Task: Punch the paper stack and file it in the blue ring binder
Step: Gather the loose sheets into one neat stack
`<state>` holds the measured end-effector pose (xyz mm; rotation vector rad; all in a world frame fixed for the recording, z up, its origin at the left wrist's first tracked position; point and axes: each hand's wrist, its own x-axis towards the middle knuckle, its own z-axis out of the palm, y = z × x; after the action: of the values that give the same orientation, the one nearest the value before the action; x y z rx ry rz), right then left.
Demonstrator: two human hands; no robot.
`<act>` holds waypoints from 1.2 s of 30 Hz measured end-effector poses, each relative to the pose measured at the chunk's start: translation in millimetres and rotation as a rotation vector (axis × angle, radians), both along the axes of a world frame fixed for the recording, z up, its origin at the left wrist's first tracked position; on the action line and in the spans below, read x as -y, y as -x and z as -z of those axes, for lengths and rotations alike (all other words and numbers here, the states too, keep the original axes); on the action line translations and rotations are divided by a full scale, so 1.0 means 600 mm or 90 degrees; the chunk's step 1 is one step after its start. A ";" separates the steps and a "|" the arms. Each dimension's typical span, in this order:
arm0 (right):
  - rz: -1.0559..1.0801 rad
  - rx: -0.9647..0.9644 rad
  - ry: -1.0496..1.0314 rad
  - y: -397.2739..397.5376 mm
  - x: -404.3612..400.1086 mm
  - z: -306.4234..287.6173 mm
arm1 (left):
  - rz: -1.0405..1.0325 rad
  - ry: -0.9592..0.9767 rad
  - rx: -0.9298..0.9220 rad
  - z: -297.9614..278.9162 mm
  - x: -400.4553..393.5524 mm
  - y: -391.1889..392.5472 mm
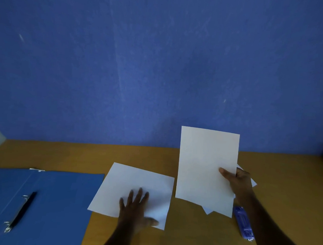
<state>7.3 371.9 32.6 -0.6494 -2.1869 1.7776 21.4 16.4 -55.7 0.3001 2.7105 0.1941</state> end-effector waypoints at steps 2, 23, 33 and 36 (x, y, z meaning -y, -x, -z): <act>-0.001 0.010 -0.003 -0.005 0.004 0.004 | -0.005 -0.008 -0.023 -0.002 0.000 -0.004; 0.124 -0.084 0.010 -0.014 0.048 -0.028 | -0.002 -0.599 -0.299 -0.158 0.036 0.026; -0.220 -0.083 0.083 -0.008 0.131 -0.067 | -0.120 -0.779 -0.385 -0.212 -0.002 0.043; -0.267 -0.063 0.133 -0.006 0.147 -0.075 | -0.236 -0.840 -0.321 -0.207 -0.003 0.053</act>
<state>10.9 283.9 77.3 -0.1367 -2.2065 2.2090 -10.5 18.1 68.3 0.1857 2.5977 2.2499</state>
